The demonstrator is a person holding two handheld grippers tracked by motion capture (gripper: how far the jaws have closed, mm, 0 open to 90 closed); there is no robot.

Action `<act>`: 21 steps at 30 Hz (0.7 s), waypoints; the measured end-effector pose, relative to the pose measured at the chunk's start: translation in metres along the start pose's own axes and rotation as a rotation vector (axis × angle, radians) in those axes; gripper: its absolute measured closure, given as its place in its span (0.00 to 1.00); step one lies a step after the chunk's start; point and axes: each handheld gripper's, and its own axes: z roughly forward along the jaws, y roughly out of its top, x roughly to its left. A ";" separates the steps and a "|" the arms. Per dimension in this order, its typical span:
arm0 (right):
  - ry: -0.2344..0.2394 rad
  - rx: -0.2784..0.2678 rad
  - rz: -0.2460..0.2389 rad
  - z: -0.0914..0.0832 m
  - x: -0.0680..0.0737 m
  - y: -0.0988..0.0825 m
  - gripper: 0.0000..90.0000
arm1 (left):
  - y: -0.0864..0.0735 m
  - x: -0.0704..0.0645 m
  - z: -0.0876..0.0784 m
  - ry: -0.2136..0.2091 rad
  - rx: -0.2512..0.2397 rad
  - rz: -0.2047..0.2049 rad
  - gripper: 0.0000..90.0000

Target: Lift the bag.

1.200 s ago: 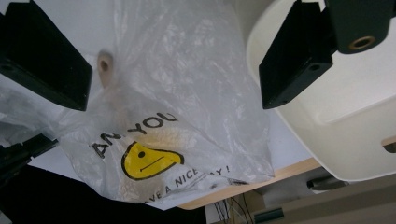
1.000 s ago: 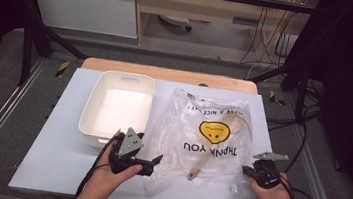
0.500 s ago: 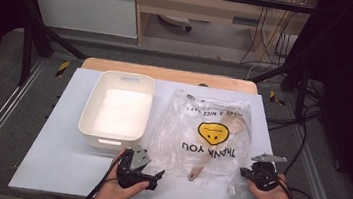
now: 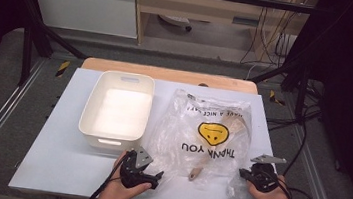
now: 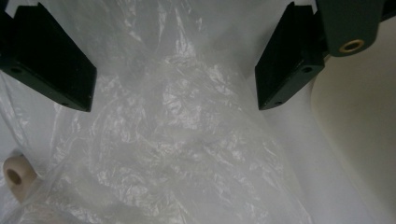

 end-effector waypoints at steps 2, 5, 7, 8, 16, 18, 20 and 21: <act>0.002 -0.001 -0.002 0.000 0.000 0.000 1.00 | 0.000 0.002 0.003 0.010 0.017 -0.021 0.14; 0.001 -0.003 -0.001 0.000 0.001 0.000 1.00 | 0.000 0.005 0.004 0.019 0.032 -0.048 0.12; 0.001 -0.002 -0.002 0.000 0.001 0.000 1.00 | 0.000 0.006 0.005 0.017 0.040 -0.051 0.11; 0.002 -0.002 -0.001 0.000 0.001 0.000 1.00 | 0.000 0.005 0.005 0.016 0.043 -0.042 0.11; 0.013 0.000 -0.009 0.000 0.004 0.001 1.00 | 0.001 0.000 0.004 -0.034 0.029 -0.008 0.18; 0.018 -0.004 -0.011 0.000 0.006 0.002 1.00 | 0.001 -0.002 0.004 -0.044 0.029 0.001 0.19; 0.022 -0.005 -0.018 -0.001 0.007 0.002 1.00 | 0.001 -0.004 0.004 -0.048 0.027 0.010 0.21; 0.024 -0.004 -0.017 -0.001 0.007 0.002 1.00 | 0.001 -0.005 0.004 -0.052 0.025 0.012 0.23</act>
